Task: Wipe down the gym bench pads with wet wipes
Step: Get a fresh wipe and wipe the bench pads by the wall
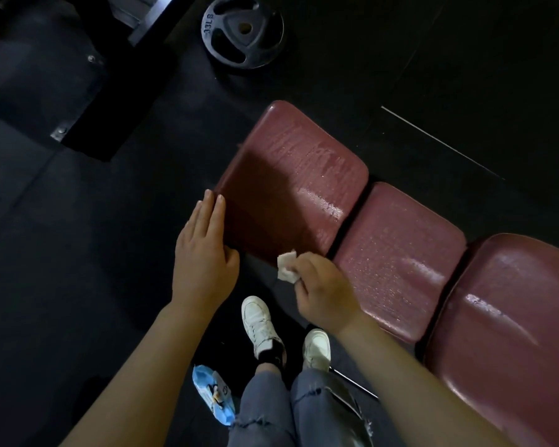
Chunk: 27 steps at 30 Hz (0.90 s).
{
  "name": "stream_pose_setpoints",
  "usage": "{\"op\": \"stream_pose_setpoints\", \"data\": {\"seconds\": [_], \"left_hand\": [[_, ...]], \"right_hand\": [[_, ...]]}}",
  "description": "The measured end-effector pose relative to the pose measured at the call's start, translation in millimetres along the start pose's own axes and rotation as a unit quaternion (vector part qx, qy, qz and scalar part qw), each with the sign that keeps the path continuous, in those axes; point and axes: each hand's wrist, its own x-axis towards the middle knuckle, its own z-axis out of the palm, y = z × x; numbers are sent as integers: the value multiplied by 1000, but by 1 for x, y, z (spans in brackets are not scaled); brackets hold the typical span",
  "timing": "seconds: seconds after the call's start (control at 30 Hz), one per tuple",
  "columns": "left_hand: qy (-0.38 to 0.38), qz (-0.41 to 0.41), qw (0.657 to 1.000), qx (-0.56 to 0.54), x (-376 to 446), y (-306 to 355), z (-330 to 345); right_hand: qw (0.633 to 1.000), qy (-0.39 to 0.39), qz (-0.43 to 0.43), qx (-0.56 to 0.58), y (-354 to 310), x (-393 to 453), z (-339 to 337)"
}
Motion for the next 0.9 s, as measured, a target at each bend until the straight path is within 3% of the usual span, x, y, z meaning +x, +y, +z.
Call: {"op": "stream_pose_setpoints", "data": {"seconds": [0.07,0.13,0.27,0.5,0.57,0.63,0.7,0.77,0.9], "left_hand": [[-3,6,1000,2,0,-2,-1],[-5,11,1000,2,1,-4,-2],[-4,11,1000,-25,1,-6,-1],[7,3,991,-133,2,-12,-2],[-11,-22,966,-258,2,-14,-5],[-31,-71,913,-401,-1,-19,-9],[-28,-105,884,-454,-3,-24,-12],[-25,-117,876,-468,-6,-28,-12],[-2,-125,847,-517,-9,-34,-9]], "right_hand": [[1000,-15,-18,-20,20,21,-17],[995,44,57,-75,54,57,-40],[949,154,247,-119,108,117,-71],[945,162,283,14,32,27,2],[934,159,315,60,5,-2,23],[920,165,340,100,-9,-13,30],[911,164,360,117,-15,-7,27],[923,159,328,122,-28,19,22],[987,99,74,101,-79,115,32]]}}
